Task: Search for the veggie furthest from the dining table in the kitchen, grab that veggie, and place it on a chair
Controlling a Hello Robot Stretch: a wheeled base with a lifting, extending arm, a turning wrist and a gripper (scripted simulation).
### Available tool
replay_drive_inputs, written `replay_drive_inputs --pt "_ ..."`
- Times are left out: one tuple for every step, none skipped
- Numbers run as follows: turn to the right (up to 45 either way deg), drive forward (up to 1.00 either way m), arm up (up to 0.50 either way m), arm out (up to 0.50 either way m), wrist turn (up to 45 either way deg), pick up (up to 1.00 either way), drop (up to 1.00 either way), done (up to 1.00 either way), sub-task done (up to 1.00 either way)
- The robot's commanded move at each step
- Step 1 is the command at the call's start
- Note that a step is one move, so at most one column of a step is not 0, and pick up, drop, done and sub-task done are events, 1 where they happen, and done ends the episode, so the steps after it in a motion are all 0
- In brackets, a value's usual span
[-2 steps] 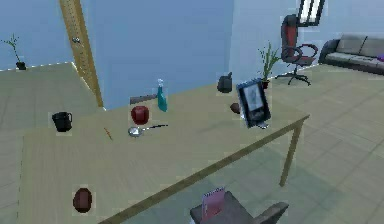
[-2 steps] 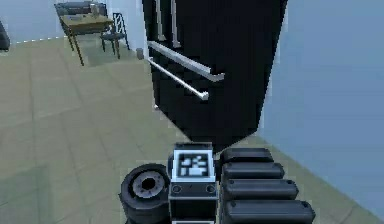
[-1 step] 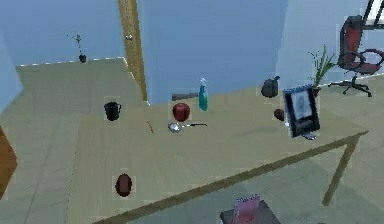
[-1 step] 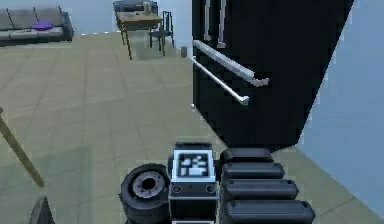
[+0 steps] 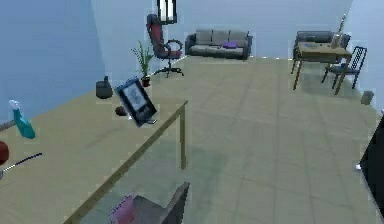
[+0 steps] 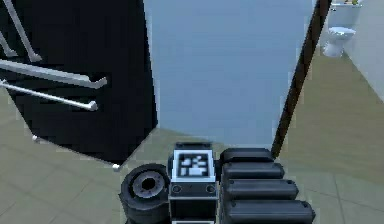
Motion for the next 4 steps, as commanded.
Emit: replay_drive_inputs --pt "45.0 0.00 0.00 0.00 0.0 0.00 0.00 0.00 0.00" --pt "9.0 0.00 0.00 0.00 0.0 0.00 0.00 0.00 0.00" --pt "-45.0 0.00 0.00 0.00 0.0 0.00 0.00 0.00 0.00" --pt "-45.0 0.00 0.00 0.00 0.0 0.00 0.00 0.00 0.00"
